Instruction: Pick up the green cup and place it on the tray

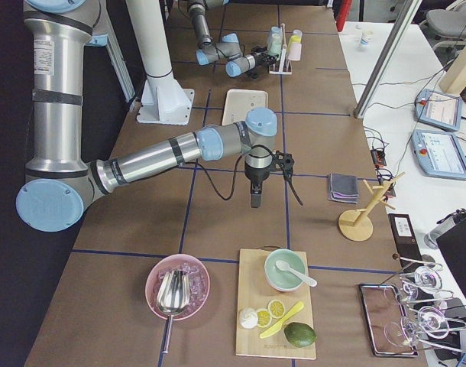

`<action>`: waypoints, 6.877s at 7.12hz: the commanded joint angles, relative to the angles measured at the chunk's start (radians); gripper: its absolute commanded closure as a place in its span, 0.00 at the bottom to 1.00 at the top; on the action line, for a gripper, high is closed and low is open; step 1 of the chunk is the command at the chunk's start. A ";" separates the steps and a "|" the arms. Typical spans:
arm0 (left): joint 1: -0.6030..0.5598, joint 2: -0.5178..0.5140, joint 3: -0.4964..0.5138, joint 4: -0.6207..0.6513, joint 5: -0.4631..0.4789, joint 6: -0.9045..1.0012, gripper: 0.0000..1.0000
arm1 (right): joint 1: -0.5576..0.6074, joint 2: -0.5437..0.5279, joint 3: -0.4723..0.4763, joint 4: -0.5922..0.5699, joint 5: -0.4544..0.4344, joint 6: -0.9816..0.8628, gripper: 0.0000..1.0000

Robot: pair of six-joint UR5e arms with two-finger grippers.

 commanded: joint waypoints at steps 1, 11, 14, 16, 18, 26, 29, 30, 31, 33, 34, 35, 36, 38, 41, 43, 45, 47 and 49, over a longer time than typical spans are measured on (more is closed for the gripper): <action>-0.020 0.001 0.003 -0.006 0.000 -0.001 0.04 | 0.000 0.001 -0.001 0.000 0.008 0.002 0.00; -0.056 0.010 -0.041 -0.010 0.005 0.016 0.55 | 0.000 0.002 0.001 0.000 0.009 0.002 0.00; -0.060 0.021 -0.115 0.032 0.005 0.015 0.55 | 0.002 0.017 0.001 -0.002 0.011 0.000 0.00; -0.056 0.033 -0.118 0.032 0.005 -0.001 0.55 | 0.003 0.019 0.001 -0.002 0.060 0.017 0.00; -0.051 0.032 -0.118 0.032 0.005 -0.010 0.55 | 0.003 0.022 0.001 0.000 0.060 0.049 0.00; -0.083 0.035 -0.399 0.161 0.007 -0.001 0.55 | 0.003 0.022 -0.001 0.000 0.055 0.049 0.00; -0.112 0.023 -0.583 0.149 -0.006 -0.043 0.56 | 0.003 0.022 -0.004 0.000 0.055 0.051 0.00; -0.108 0.020 -0.597 0.132 -0.060 -0.182 0.60 | 0.003 0.022 -0.005 0.000 0.055 0.051 0.00; -0.102 0.018 -0.599 0.068 -0.128 -0.323 0.61 | 0.005 0.022 -0.005 0.000 0.055 0.051 0.00; -0.082 0.017 -0.602 -0.079 -0.254 -0.540 0.62 | 0.008 0.022 -0.007 0.000 0.052 0.049 0.00; -0.044 0.018 -0.599 -0.147 -0.283 -0.671 0.63 | 0.014 0.022 -0.007 0.000 0.052 0.049 0.00; -0.008 0.023 -0.592 -0.252 -0.299 -0.785 0.64 | 0.021 0.022 -0.007 0.000 0.052 0.048 0.00; 0.010 0.036 -0.585 -0.384 -0.353 -0.868 0.65 | 0.024 0.022 -0.007 0.000 0.054 0.048 0.00; 0.032 0.075 -0.533 -0.646 -0.374 -0.994 0.64 | 0.029 0.022 -0.005 0.000 0.052 0.048 0.00; 0.073 0.154 -0.405 -1.166 -0.380 -1.102 0.65 | 0.041 0.024 -0.005 0.002 0.052 0.048 0.00; 0.099 0.161 -0.242 -1.511 -0.379 -1.238 0.67 | 0.046 0.036 -0.005 0.000 0.051 0.048 0.00; 0.122 0.149 -0.070 -1.875 -0.369 -1.277 0.70 | 0.051 0.037 -0.005 0.000 0.051 0.048 0.00; 0.135 0.135 -0.054 -1.925 -0.369 -1.286 0.70 | 0.052 0.040 -0.005 0.000 0.051 0.048 0.00; 0.144 0.110 -0.040 -1.939 -0.366 -1.334 0.68 | 0.057 0.044 -0.007 0.000 0.051 0.048 0.00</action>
